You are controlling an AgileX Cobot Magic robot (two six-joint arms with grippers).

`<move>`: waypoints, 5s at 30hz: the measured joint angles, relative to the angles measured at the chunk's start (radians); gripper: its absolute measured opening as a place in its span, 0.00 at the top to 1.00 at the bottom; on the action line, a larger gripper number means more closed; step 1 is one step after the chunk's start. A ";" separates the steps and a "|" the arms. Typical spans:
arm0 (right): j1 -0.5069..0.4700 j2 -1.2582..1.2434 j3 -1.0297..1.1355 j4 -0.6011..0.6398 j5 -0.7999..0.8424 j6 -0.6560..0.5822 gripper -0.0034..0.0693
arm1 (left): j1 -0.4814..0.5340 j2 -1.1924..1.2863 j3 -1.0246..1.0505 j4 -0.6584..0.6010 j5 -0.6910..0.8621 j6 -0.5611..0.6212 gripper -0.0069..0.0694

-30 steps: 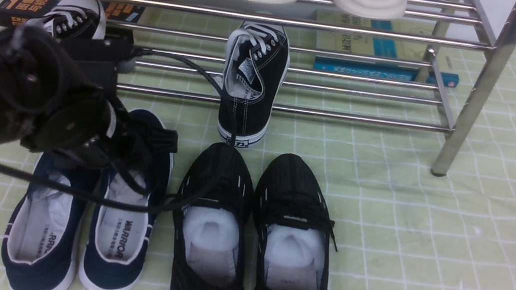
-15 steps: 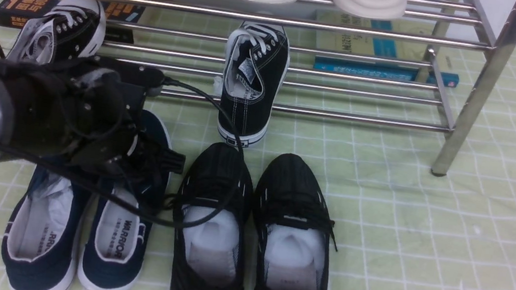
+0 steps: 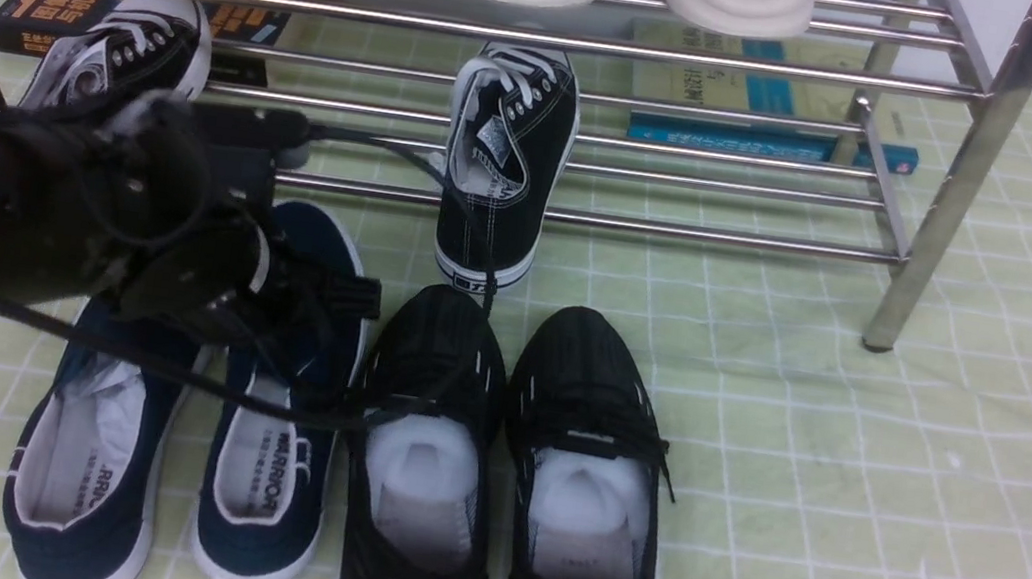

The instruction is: Take the shoes off the shelf with your hand from the green coffee tablecloth.

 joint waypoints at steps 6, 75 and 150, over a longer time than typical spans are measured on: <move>0.000 0.000 0.000 0.000 0.000 0.000 0.62 | 0.000 -0.014 0.000 -0.012 0.005 0.000 0.87; 0.000 0.000 0.000 0.000 0.000 0.000 0.62 | 0.000 -1.226 0.609 -0.222 0.183 0.164 0.88; 0.000 0.000 0.000 0.000 0.000 0.000 0.62 | 0.420 -1.562 0.971 -0.458 -0.062 0.588 0.79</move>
